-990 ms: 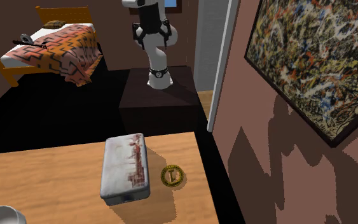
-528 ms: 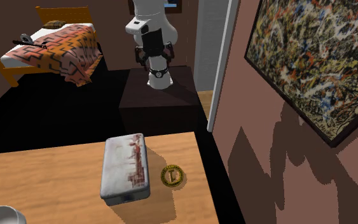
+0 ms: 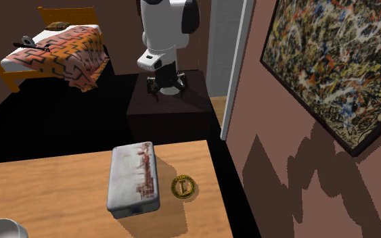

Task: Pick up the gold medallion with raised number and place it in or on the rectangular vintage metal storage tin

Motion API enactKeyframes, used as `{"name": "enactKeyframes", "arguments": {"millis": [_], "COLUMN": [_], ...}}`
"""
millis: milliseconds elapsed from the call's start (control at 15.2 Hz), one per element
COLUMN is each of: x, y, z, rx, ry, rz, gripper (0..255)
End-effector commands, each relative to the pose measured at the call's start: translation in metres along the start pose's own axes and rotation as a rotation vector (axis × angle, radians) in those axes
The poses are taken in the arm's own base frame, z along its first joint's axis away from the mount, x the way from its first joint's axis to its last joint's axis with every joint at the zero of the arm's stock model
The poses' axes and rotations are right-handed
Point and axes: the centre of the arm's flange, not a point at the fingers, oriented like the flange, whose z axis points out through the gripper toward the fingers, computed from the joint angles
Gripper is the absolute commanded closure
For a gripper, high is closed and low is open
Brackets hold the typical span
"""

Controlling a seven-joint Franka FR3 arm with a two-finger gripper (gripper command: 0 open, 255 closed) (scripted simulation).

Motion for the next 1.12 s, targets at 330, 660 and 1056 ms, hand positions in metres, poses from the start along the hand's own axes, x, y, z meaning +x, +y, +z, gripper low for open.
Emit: {"name": "enactKeyframes", "arguments": {"millis": [330,660,1056], "x": [0.067,0.115,0.172], "y": [0.002,0.004,0.008], "z": [0.064,0.11,0.163], "rx": [-0.011,-0.019,-0.029], "ry": [0.005,0.008,0.011], "rz": [0.0,0.001,0.001], "gripper": [0,0,0]}}
